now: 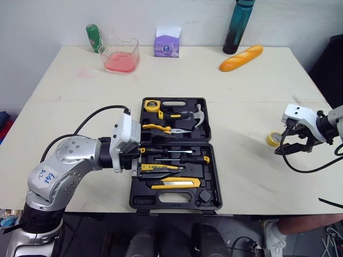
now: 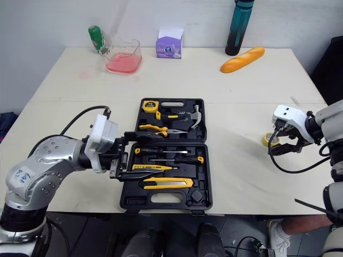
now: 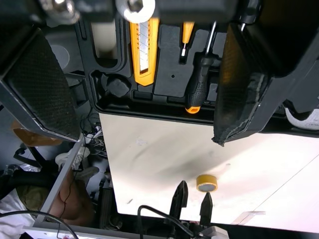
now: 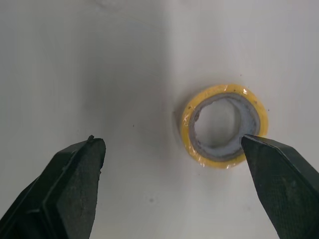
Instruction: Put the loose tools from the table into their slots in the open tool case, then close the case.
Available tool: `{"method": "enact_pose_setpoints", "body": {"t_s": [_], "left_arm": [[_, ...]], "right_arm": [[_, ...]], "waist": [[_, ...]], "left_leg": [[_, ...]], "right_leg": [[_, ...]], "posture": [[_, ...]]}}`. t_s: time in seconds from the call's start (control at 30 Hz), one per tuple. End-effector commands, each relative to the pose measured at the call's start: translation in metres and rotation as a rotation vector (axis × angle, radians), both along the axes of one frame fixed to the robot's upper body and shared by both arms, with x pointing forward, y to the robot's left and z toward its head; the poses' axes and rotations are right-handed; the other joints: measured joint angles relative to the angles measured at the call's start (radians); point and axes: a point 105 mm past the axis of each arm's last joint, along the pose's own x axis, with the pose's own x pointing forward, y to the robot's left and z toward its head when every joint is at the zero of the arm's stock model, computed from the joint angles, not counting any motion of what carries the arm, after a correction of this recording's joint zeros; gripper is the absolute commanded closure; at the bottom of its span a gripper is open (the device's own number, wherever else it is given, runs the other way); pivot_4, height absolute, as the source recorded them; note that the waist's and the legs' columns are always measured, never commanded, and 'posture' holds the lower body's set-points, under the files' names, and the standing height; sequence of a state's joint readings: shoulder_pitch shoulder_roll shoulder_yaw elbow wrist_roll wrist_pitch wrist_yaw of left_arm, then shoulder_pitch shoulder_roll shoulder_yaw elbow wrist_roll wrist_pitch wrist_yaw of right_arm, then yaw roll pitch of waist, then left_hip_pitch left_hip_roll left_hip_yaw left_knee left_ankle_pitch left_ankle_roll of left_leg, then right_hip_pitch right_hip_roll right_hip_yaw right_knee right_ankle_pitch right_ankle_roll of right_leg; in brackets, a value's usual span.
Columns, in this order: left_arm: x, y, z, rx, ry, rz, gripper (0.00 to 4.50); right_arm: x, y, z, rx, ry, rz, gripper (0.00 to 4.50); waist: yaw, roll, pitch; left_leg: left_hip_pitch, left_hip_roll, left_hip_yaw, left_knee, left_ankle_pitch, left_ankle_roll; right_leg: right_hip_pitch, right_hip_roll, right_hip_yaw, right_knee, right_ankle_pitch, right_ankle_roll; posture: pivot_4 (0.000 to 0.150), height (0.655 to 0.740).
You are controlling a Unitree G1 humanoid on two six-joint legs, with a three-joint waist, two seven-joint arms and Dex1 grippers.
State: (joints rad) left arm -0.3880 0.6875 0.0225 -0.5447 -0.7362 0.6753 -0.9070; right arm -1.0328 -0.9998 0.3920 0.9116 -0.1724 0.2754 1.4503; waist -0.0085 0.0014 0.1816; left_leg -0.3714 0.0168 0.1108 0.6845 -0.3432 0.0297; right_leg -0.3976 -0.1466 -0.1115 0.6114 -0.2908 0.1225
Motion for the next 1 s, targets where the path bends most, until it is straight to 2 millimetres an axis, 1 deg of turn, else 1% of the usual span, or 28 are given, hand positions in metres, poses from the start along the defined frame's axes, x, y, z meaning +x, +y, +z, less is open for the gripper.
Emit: {"method": "enact_pose_setpoints", "body": {"t_s": [0.03, 0.43, 0.67, 0.73, 0.77, 0.83, 0.87, 0.9, 1.0], "left_arm": [[-0.010, -0.003, 0.008, -0.012, -0.032, -0.023, 0.06], [-0.012, -0.002, 0.007, -0.006, -0.027, -0.013, 0.06], [-0.010, -0.003, 0.006, -0.004, -0.030, -0.020, 0.06], [-0.011, -0.004, 0.006, -0.009, -0.027, -0.025, 0.00], [-0.011, -0.005, 0.006, -0.010, -0.026, -0.027, 0.00], [-0.013, -0.006, 0.004, -0.005, -0.018, -0.050, 0.00], [-0.014, -0.007, 0.003, 0.000, -0.017, -0.060, 0.00], [-0.014, -0.007, 0.003, 0.002, -0.016, -0.070, 0.00], [-0.019, -0.007, 0.002, 0.012, 0.003, -0.114, 0.00]], "right_arm": [[0.002, -0.004, 0.006, -0.021, -0.013, 0.010, 0.00], [0.002, -0.005, -0.007, -0.051, 0.046, 0.039, 0.00], [0.003, -0.001, -0.008, -0.054, 0.049, 0.063, 0.00], [0.005, 0.001, -0.010, -0.054, 0.042, 0.065, 0.54], [0.006, 0.001, -0.011, -0.061, 0.038, 0.066, 0.90], [0.008, 0.000, -0.014, -0.087, 0.012, 0.082, 1.91], [0.009, 0.000, -0.015, -0.095, -0.001, 0.093, 2.34], [0.010, 0.001, -0.015, -0.087, -0.011, 0.087, 2.90], [0.010, 0.004, -0.013, -0.051, -0.012, 0.083, 4.34]], "waist": [[0.000, 0.000, 0.000], [-0.001, 0.001, 0.000], [-0.006, 0.001, 0.000], [-0.008, 0.001, 0.000], [-0.010, 0.001, 0.000], [-0.014, 0.001, 0.000], [-0.015, 0.001, 0.000], [-0.017, 0.001, 0.000], [-0.019, 0.001, 0.000]], "left_leg": [[0.000, 0.000, 0.000, 0.000, 0.000, 0.000], [0.000, 0.000, -0.001, 0.000, 0.000, 0.000], [0.000, 0.000, -0.002, 0.000, 0.000, 0.000], [0.000, 0.000, -0.002, 0.000, 0.000, 0.000], [0.000, 0.000, -0.002, 0.000, 0.000, 0.000], [0.000, 0.000, -0.002, 0.000, 0.000, 0.000], [0.000, 0.000, -0.002, 0.000, 0.000, 0.000], [0.000, 0.000, -0.003, 0.000, 0.000, 0.000], [0.000, 0.000, -0.003, 0.000, 0.000, 0.000]], "right_leg": [[0.000, 0.000, 0.000, 0.000, 0.000, 0.000], [0.001, 0.000, 0.000, 0.000, 0.000, 0.000], [0.001, 0.000, 0.000, 0.000, 0.000, 0.000], [0.002, 0.000, 0.000, 0.000, 0.000, 0.000], [0.002, 0.000, -0.001, 0.000, 0.000, 0.000], [0.002, 0.000, -0.001, 0.000, 0.000, 0.000], [0.002, 0.000, -0.001, 0.000, 0.000, 0.000], [0.002, 0.000, -0.001, 0.000, 0.000, 0.000], [0.002, 0.000, -0.001, 0.000, 0.000, 0.000]], "posture": [[0.150, 0.7400], [0.150, 0.7400], [0.150, 0.7400], [0.150, 0.7400], [0.150, 0.7400], [0.150, 0.7400], [0.150, 0.7400], [0.150, 0.7400], [0.150, 0.7400]]}}
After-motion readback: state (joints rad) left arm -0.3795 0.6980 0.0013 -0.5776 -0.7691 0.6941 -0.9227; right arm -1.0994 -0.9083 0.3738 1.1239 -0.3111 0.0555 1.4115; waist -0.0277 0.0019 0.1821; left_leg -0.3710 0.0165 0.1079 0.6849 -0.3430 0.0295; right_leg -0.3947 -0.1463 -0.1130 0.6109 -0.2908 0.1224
